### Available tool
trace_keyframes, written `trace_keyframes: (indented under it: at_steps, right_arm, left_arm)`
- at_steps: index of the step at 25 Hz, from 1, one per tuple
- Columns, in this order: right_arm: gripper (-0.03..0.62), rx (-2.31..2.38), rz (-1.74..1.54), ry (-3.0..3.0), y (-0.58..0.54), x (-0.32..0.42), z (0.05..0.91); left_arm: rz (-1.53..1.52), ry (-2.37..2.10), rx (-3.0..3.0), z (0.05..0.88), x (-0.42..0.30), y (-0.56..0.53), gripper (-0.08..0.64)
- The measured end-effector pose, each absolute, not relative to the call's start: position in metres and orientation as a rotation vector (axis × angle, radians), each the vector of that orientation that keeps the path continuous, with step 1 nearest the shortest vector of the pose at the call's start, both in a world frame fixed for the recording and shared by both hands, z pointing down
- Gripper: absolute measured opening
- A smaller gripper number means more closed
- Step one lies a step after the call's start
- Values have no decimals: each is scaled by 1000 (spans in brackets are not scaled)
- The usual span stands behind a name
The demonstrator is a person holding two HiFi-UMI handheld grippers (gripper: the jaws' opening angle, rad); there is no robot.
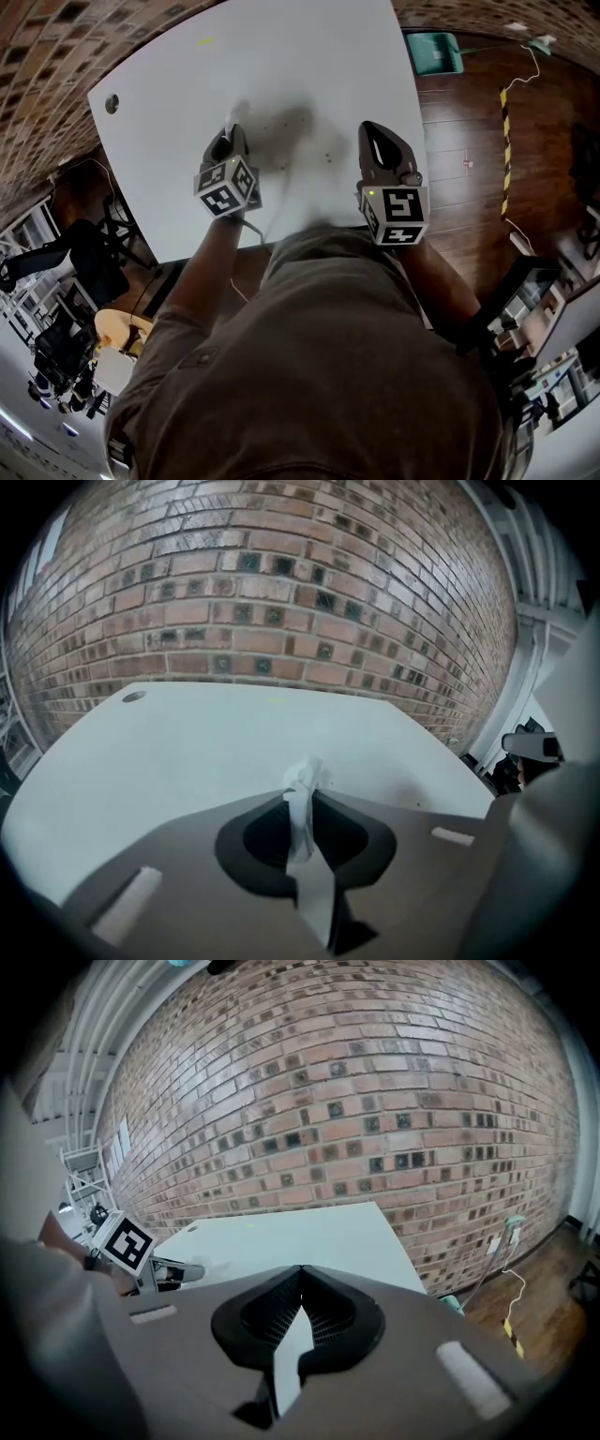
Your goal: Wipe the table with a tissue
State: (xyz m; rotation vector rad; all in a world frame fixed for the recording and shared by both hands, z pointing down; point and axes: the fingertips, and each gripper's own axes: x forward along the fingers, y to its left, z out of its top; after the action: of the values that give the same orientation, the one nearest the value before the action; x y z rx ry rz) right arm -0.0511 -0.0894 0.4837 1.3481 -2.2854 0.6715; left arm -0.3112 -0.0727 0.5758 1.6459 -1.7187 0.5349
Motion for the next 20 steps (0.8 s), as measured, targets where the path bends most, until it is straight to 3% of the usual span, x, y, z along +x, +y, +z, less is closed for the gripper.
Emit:
trace_keyframes:
  at_steps: [20]
  right_arm:
    - [14,1353,719,-2280,-91,-17,494]
  left_arm:
    - [646,-1645,1705,573,-270,-96,34]
